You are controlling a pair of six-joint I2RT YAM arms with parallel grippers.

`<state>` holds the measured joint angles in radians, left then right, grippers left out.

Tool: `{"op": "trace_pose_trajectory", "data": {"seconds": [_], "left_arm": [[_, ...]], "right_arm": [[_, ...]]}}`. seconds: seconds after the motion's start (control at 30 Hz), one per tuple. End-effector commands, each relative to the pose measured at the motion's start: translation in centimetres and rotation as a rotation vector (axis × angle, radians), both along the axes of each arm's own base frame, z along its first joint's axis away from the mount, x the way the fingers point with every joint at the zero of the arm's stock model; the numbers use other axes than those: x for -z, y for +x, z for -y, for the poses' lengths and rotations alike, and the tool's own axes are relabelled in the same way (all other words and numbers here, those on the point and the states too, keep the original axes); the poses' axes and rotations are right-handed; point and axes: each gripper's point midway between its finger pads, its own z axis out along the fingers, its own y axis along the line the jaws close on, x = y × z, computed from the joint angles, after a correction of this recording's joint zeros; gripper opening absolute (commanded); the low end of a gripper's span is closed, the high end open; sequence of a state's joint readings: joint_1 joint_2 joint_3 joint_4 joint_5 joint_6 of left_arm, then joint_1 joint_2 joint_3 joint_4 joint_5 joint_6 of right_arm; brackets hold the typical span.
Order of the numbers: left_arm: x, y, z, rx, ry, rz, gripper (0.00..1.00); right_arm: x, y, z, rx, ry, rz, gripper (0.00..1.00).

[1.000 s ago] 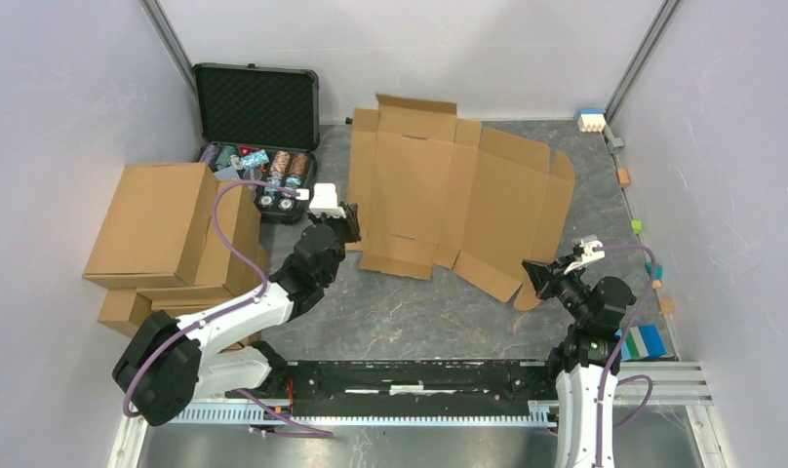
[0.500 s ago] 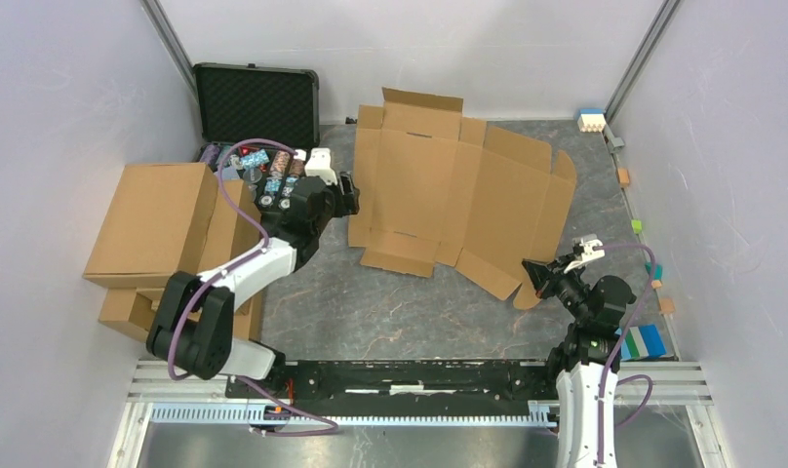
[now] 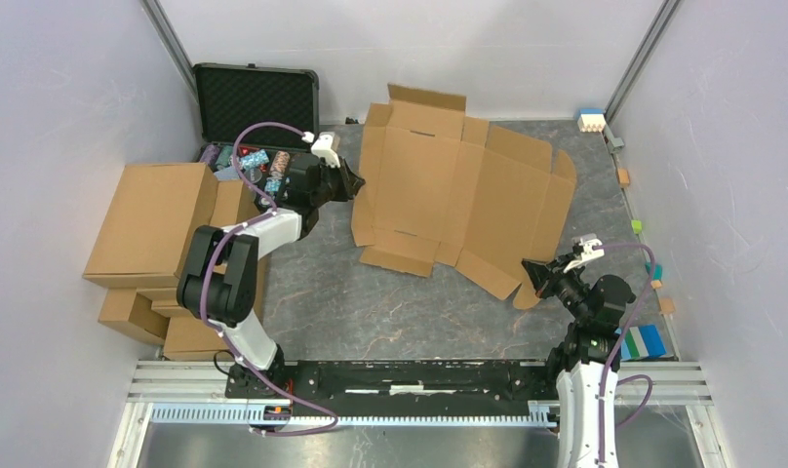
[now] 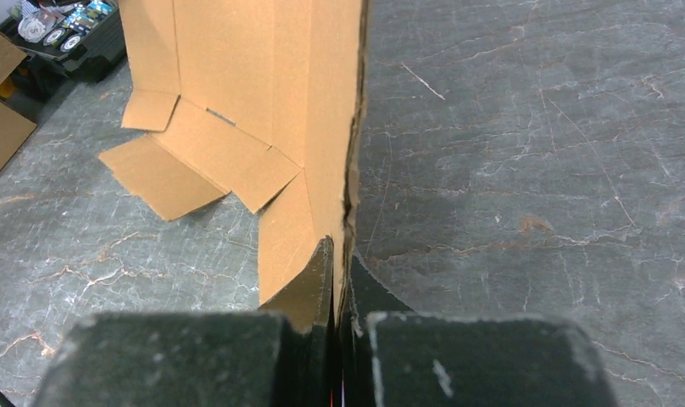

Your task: Fold the paper box

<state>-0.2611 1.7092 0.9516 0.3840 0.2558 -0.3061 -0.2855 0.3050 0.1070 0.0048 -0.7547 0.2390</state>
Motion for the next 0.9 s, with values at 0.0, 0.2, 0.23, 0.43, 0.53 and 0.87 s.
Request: {"op": "trace_pose_trajectory", "data": {"seconds": [0.0,0.2,0.23,0.43,0.53,0.87], "left_arm": [[-3.4,-0.6,2.6,0.105,-0.129,0.078,0.18],[-4.4,-3.2,3.5,0.111,-0.159,0.108,0.08],[-4.4,-3.7,3.7,0.104,-0.152,0.119,0.07],[-5.0,-6.1,3.1,0.038,-0.085,0.248,0.02],[-6.0,-7.5,2.8,0.017,-0.031,0.344,0.02],[-6.3,-11.7,2.9,-0.074,-0.028,0.445,0.02]], "right_arm": [[-2.3,0.5,-0.1,-0.013,-0.021,0.071,0.00],[-3.6,0.2,-0.7,-0.030,0.018,0.102,0.00],[-3.7,0.2,-0.8,-0.035,0.024,0.105,0.00],[-4.7,0.0,-1.2,-0.040,0.065,0.098,0.00],[-6.6,-0.3,-1.8,-0.062,0.137,0.114,0.00],[-4.7,-1.2,-2.5,-0.099,0.078,0.132,0.00]]}}
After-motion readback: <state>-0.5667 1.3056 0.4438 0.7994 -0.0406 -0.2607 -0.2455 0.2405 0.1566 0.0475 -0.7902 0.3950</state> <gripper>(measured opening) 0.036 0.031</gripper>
